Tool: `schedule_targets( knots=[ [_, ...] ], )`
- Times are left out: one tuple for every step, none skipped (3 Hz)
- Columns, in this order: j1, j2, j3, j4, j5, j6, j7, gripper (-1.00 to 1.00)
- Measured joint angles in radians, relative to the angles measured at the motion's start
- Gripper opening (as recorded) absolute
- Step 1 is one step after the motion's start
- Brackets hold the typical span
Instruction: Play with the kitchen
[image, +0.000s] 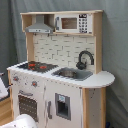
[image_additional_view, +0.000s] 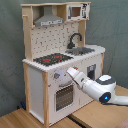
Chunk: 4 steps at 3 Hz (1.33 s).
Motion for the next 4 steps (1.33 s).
schedule_targets(
  knots=[
    [-0.050,-0.009,0.019,0.001,0.000,0.051,0.070,1.00],
    [-0.122,-0.011,0.019,0.035,0.000,0.122,0.087,1.00],
    [-0.198,-0.011,0.024,0.087,-0.001,0.177,0.091,1.00],
    [-0.238,-0.014,0.053,0.090,-0.001,0.226,0.164,1.00]
  ],
)
